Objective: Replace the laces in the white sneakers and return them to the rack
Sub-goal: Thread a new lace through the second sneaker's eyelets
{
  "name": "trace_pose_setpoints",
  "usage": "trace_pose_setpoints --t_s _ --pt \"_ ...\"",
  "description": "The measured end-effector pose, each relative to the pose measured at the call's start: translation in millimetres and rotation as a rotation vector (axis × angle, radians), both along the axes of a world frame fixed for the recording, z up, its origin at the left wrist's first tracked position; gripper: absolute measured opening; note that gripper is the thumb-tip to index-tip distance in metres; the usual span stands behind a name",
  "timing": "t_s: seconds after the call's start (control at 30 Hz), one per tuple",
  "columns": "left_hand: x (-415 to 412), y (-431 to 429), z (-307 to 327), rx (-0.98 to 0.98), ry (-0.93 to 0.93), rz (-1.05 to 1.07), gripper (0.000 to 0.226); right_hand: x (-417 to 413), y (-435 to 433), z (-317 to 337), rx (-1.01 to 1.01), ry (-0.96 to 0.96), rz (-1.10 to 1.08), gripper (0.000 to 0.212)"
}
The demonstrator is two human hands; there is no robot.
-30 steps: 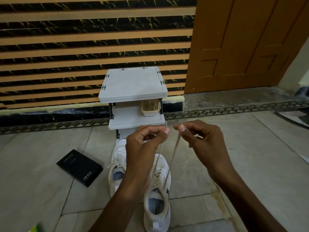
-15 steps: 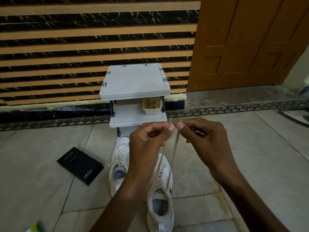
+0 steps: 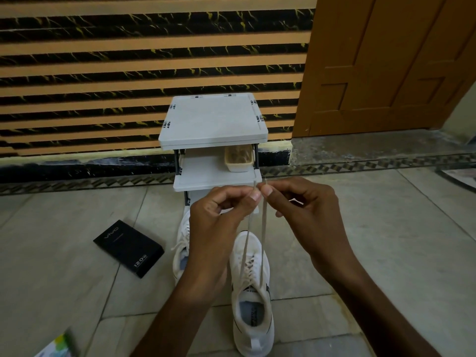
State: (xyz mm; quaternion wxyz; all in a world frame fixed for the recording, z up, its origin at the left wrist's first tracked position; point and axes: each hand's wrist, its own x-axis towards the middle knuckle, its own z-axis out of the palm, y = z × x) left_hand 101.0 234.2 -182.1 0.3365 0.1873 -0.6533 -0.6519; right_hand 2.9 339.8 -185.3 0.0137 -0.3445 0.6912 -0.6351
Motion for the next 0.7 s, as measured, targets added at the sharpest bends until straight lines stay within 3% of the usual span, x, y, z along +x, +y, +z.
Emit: trace_pose_setpoints --t_s 0.23,0.4,0.47,0.53,0.63,0.7 --pt "9 -12 -21 0.003 -0.046 -0.009 0.009 0 4 -19 0.12 -0.005 -0.03 0.011" --pt "8 -31 -94 0.026 -0.266 0.015 0.009 -4 5 -89 0.379 -0.017 -0.019 0.009" --pt "7 -34 -123 0.041 -0.363 -0.023 0.015 -6 5 -117 0.511 -0.039 0.048 0.017" --pt "9 -34 -146 -0.038 -0.496 -0.039 0.025 -7 8 -137 0.643 -0.034 0.05 0.03" --pt "19 -31 -168 -0.28 -0.704 -0.018 0.027 0 20 -151 0.839 0.02 -0.18 0.017" --pt "26 -27 -178 -0.405 -0.806 -0.089 0.025 7 28 -161 0.998 -0.03 -0.208 0.042"
